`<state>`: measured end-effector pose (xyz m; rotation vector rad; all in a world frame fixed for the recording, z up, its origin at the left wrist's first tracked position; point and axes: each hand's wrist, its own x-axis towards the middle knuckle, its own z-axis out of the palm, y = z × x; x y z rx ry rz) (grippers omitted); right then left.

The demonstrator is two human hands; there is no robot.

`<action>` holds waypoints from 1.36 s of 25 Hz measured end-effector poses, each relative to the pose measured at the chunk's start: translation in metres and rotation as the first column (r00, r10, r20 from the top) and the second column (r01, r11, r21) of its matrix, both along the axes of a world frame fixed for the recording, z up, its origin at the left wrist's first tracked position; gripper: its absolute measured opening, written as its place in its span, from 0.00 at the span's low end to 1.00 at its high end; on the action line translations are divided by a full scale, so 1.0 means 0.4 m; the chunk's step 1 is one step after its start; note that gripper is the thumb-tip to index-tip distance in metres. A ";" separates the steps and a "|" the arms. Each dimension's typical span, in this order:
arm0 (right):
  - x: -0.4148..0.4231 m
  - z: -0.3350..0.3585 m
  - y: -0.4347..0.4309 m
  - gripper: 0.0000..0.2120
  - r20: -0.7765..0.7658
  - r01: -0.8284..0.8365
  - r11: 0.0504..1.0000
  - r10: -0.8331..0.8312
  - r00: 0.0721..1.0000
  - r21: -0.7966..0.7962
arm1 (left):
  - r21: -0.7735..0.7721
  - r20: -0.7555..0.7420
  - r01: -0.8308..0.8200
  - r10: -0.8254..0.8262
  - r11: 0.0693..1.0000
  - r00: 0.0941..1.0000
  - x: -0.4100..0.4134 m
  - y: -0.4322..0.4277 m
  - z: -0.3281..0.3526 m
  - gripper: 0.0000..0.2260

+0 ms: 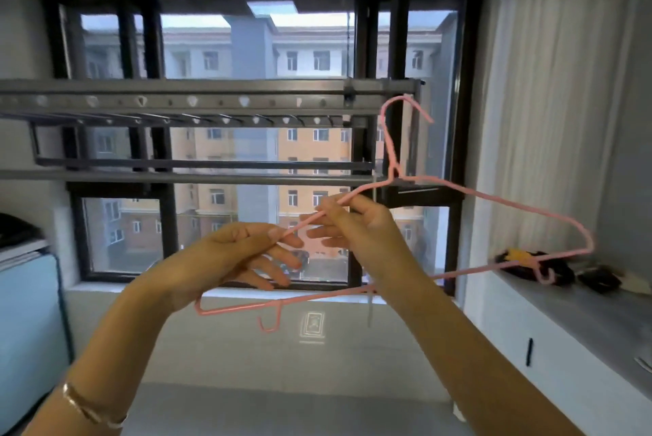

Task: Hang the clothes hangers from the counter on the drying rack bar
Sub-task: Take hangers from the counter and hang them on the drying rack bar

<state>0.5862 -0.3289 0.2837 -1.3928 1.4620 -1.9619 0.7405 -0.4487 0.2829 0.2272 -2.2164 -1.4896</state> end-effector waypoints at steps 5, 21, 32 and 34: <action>0.140 -0.010 -0.210 0.09 -0.046 -0.137 0.984 0.143 0.989 0.115 | 0.105 0.005 -0.092 0.092 0.990 0.996 0.194 -0.130 -0.019 0.31; -0.133 -0.067 -0.265 0.12 -0.051 0.246 0.920 -0.242 0.969 0.304 | 0.441 -0.013 -0.127 0.147 0.888 0.989 -0.220 -0.128 -0.148 0.05; -0.321 -0.113 -0.191 0.16 -0.358 0.596 0.775 -0.507 0.784 0.210 | 0.543 0.029 -0.145 0.154 0.827 0.988 -0.452 -0.108 -0.182 0.05; -0.336 -0.142 -0.175 0.19 -0.355 0.595 0.760 -0.498 0.791 0.261 | 0.558 0.041 -0.146 0.149 0.817 0.988 -0.459 -0.100 -0.200 0.07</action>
